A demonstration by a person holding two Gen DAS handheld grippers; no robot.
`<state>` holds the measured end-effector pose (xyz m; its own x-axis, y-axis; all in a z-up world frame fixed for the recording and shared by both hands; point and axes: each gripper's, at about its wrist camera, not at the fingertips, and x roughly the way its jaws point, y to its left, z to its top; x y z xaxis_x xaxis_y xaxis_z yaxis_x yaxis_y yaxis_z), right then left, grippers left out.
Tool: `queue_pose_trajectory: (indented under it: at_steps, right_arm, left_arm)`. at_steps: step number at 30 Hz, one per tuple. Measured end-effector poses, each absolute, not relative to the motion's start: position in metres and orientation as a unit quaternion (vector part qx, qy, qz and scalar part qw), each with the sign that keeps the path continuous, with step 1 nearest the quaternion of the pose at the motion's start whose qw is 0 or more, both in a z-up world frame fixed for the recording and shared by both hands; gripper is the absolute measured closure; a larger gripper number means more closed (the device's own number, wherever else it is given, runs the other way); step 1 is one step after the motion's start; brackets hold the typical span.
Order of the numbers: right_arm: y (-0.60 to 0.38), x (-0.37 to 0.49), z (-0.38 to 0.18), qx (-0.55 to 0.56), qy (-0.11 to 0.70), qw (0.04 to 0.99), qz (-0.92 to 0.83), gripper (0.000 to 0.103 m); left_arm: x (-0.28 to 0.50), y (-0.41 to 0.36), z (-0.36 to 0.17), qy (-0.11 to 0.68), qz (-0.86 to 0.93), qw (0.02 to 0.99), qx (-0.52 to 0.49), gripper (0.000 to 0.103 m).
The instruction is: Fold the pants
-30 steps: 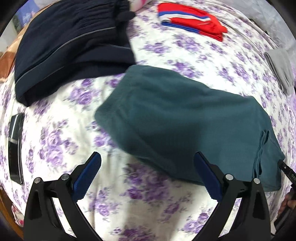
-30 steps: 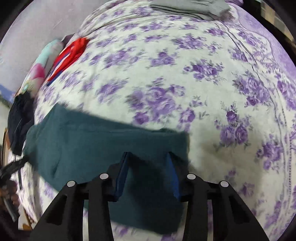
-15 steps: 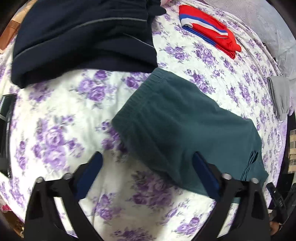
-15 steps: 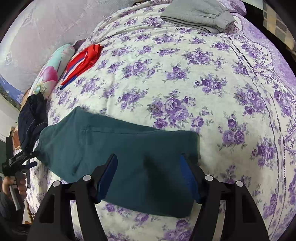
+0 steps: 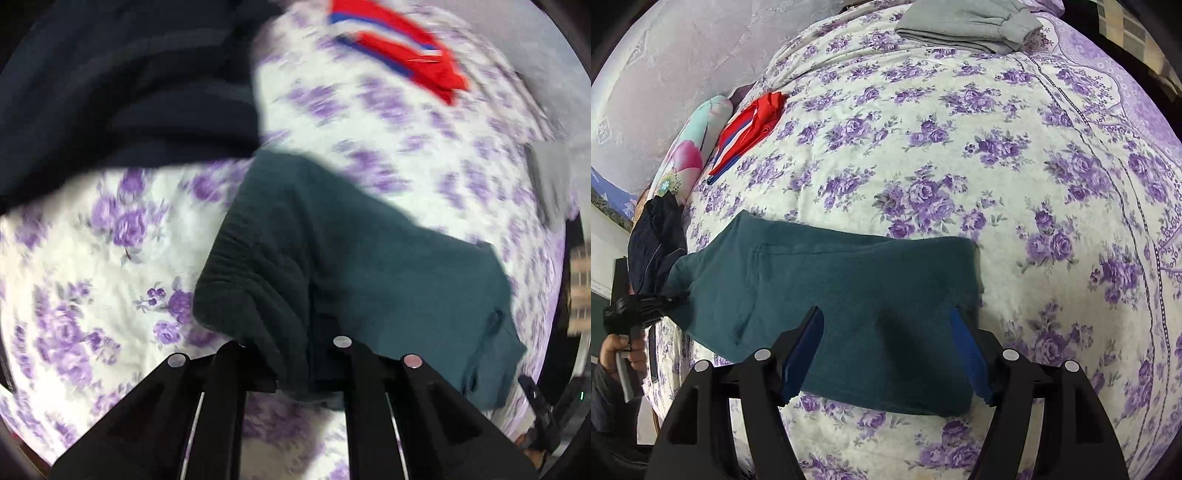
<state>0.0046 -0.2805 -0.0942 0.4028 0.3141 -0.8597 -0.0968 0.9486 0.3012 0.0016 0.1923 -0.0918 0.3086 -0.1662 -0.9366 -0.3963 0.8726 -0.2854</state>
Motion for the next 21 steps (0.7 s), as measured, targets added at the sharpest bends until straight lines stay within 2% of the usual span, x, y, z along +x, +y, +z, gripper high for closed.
queue_pose_trajectory:
  at_steps: [8, 13, 18, 19, 20, 21]
  right_arm:
    - [-0.280, 0.006, -0.095, 0.114, 0.527, 0.831, 0.136, 0.031]
    - [-0.289, 0.004, -0.094, 0.128, 0.522, 0.832, 0.137, 0.031]
    - [-0.301, 0.001, -0.096, 0.154, 0.519, 0.830, 0.133, 0.030]
    - [-0.303, 0.000, -0.097, 0.156, 0.520, 0.829, 0.132, 0.030]
    - [-0.304, -0.001, -0.098, 0.158, 0.521, 0.828, 0.132, 0.030]
    - [-0.305, -0.002, -0.099, 0.158, 0.522, 0.828, 0.132, 0.030]
  left_arm:
    - [0.003, 0.119, -0.001, 0.518, -0.046, 0.838, -0.164, 0.095]
    - [0.012, 0.057, 0.006, 0.519, -0.128, 0.836, -0.122, 0.095]
    - [0.019, -0.008, -0.020, 0.549, -0.194, 0.808, -0.088, 0.094]
    - [0.022, -0.023, -0.036, 0.564, -0.210, 0.794, -0.086, 0.091]
    - [0.025, -0.034, -0.050, 0.575, -0.213, 0.786, -0.078, 0.078]
    - [0.029, -0.045, -0.066, 0.587, -0.212, 0.778, -0.068, 0.071]
